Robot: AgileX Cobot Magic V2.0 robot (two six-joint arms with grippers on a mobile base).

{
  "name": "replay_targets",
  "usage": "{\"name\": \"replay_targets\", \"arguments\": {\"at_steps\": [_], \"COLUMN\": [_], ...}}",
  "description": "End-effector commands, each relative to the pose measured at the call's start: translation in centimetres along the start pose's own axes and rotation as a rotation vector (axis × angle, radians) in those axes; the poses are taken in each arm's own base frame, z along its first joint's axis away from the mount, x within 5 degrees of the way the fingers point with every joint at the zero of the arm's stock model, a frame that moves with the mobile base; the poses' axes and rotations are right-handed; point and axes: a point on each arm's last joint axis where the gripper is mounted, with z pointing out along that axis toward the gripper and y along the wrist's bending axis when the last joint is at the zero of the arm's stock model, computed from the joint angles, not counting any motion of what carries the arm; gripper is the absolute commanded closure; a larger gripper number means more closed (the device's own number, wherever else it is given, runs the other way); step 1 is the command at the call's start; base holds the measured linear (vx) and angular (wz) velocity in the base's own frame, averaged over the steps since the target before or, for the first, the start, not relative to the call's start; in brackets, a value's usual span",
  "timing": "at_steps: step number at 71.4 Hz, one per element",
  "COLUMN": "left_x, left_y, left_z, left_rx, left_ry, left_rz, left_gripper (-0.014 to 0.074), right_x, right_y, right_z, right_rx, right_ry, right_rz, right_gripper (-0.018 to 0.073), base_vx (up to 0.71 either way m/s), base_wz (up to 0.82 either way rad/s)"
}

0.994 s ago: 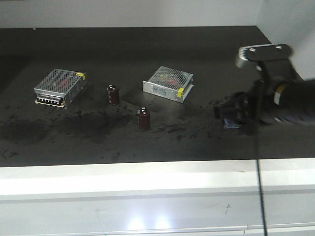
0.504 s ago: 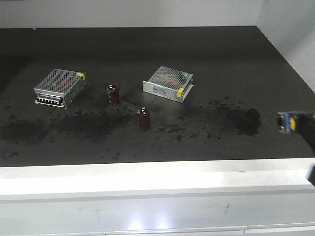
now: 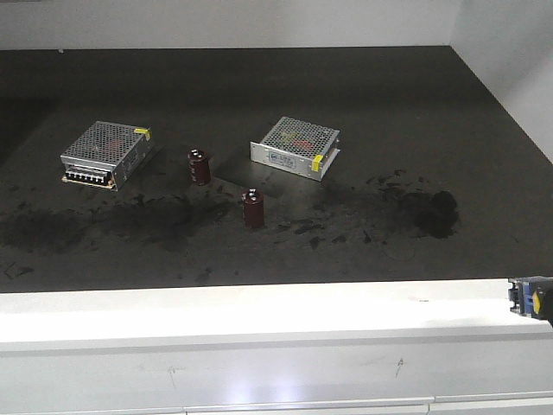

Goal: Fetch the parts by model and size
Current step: 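Lift the yellow-capped switch with the right gripper and withdraw, then drive the base to the bench with the red tray, holding both switches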

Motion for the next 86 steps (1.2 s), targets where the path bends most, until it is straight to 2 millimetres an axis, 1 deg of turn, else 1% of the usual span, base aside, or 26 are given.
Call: {"name": "replay_targets", "arguments": {"at_steps": [1, 22, 39, 52, 86], "left_x": [-1.23, -1.23, -1.23, -1.23, -1.23], "left_y": [-0.18, -0.18, -0.17, -0.17, -0.17], "left_z": [-0.40, -0.40, -0.40, -0.40, -0.40], "left_rx": [0.016, 0.016, 0.016, 0.016, 0.016], "left_ry": [-0.086, -0.086, -0.086, -0.086, -0.086], "left_rz": [0.001, 0.001, 0.001, 0.001, 0.001], "left_gripper": [0.0603, 0.0603, 0.0603, 0.0603, 0.0603], "right_x": [-1.57, -1.59, -1.60, -1.60, -1.59], "right_y": [0.08, 0.09, 0.09, 0.09, 0.09], "right_z": [-0.26, -0.26, -0.26, -0.26, -0.26], "right_rx": [-0.007, -0.008, -0.008, -0.008, -0.008], "right_ry": [-0.094, -0.096, -0.096, -0.096, -0.096], "right_rz": [-0.013, -0.013, -0.013, -0.013, -0.013], "right_gripper": [0.0569, 0.0569, 0.0569, 0.0569, 0.0569], "base_vx": [0.00, -0.02, -0.08, -0.15, -0.19], "base_wz": [0.00, 0.07, 0.32, 0.60, 0.75]}}
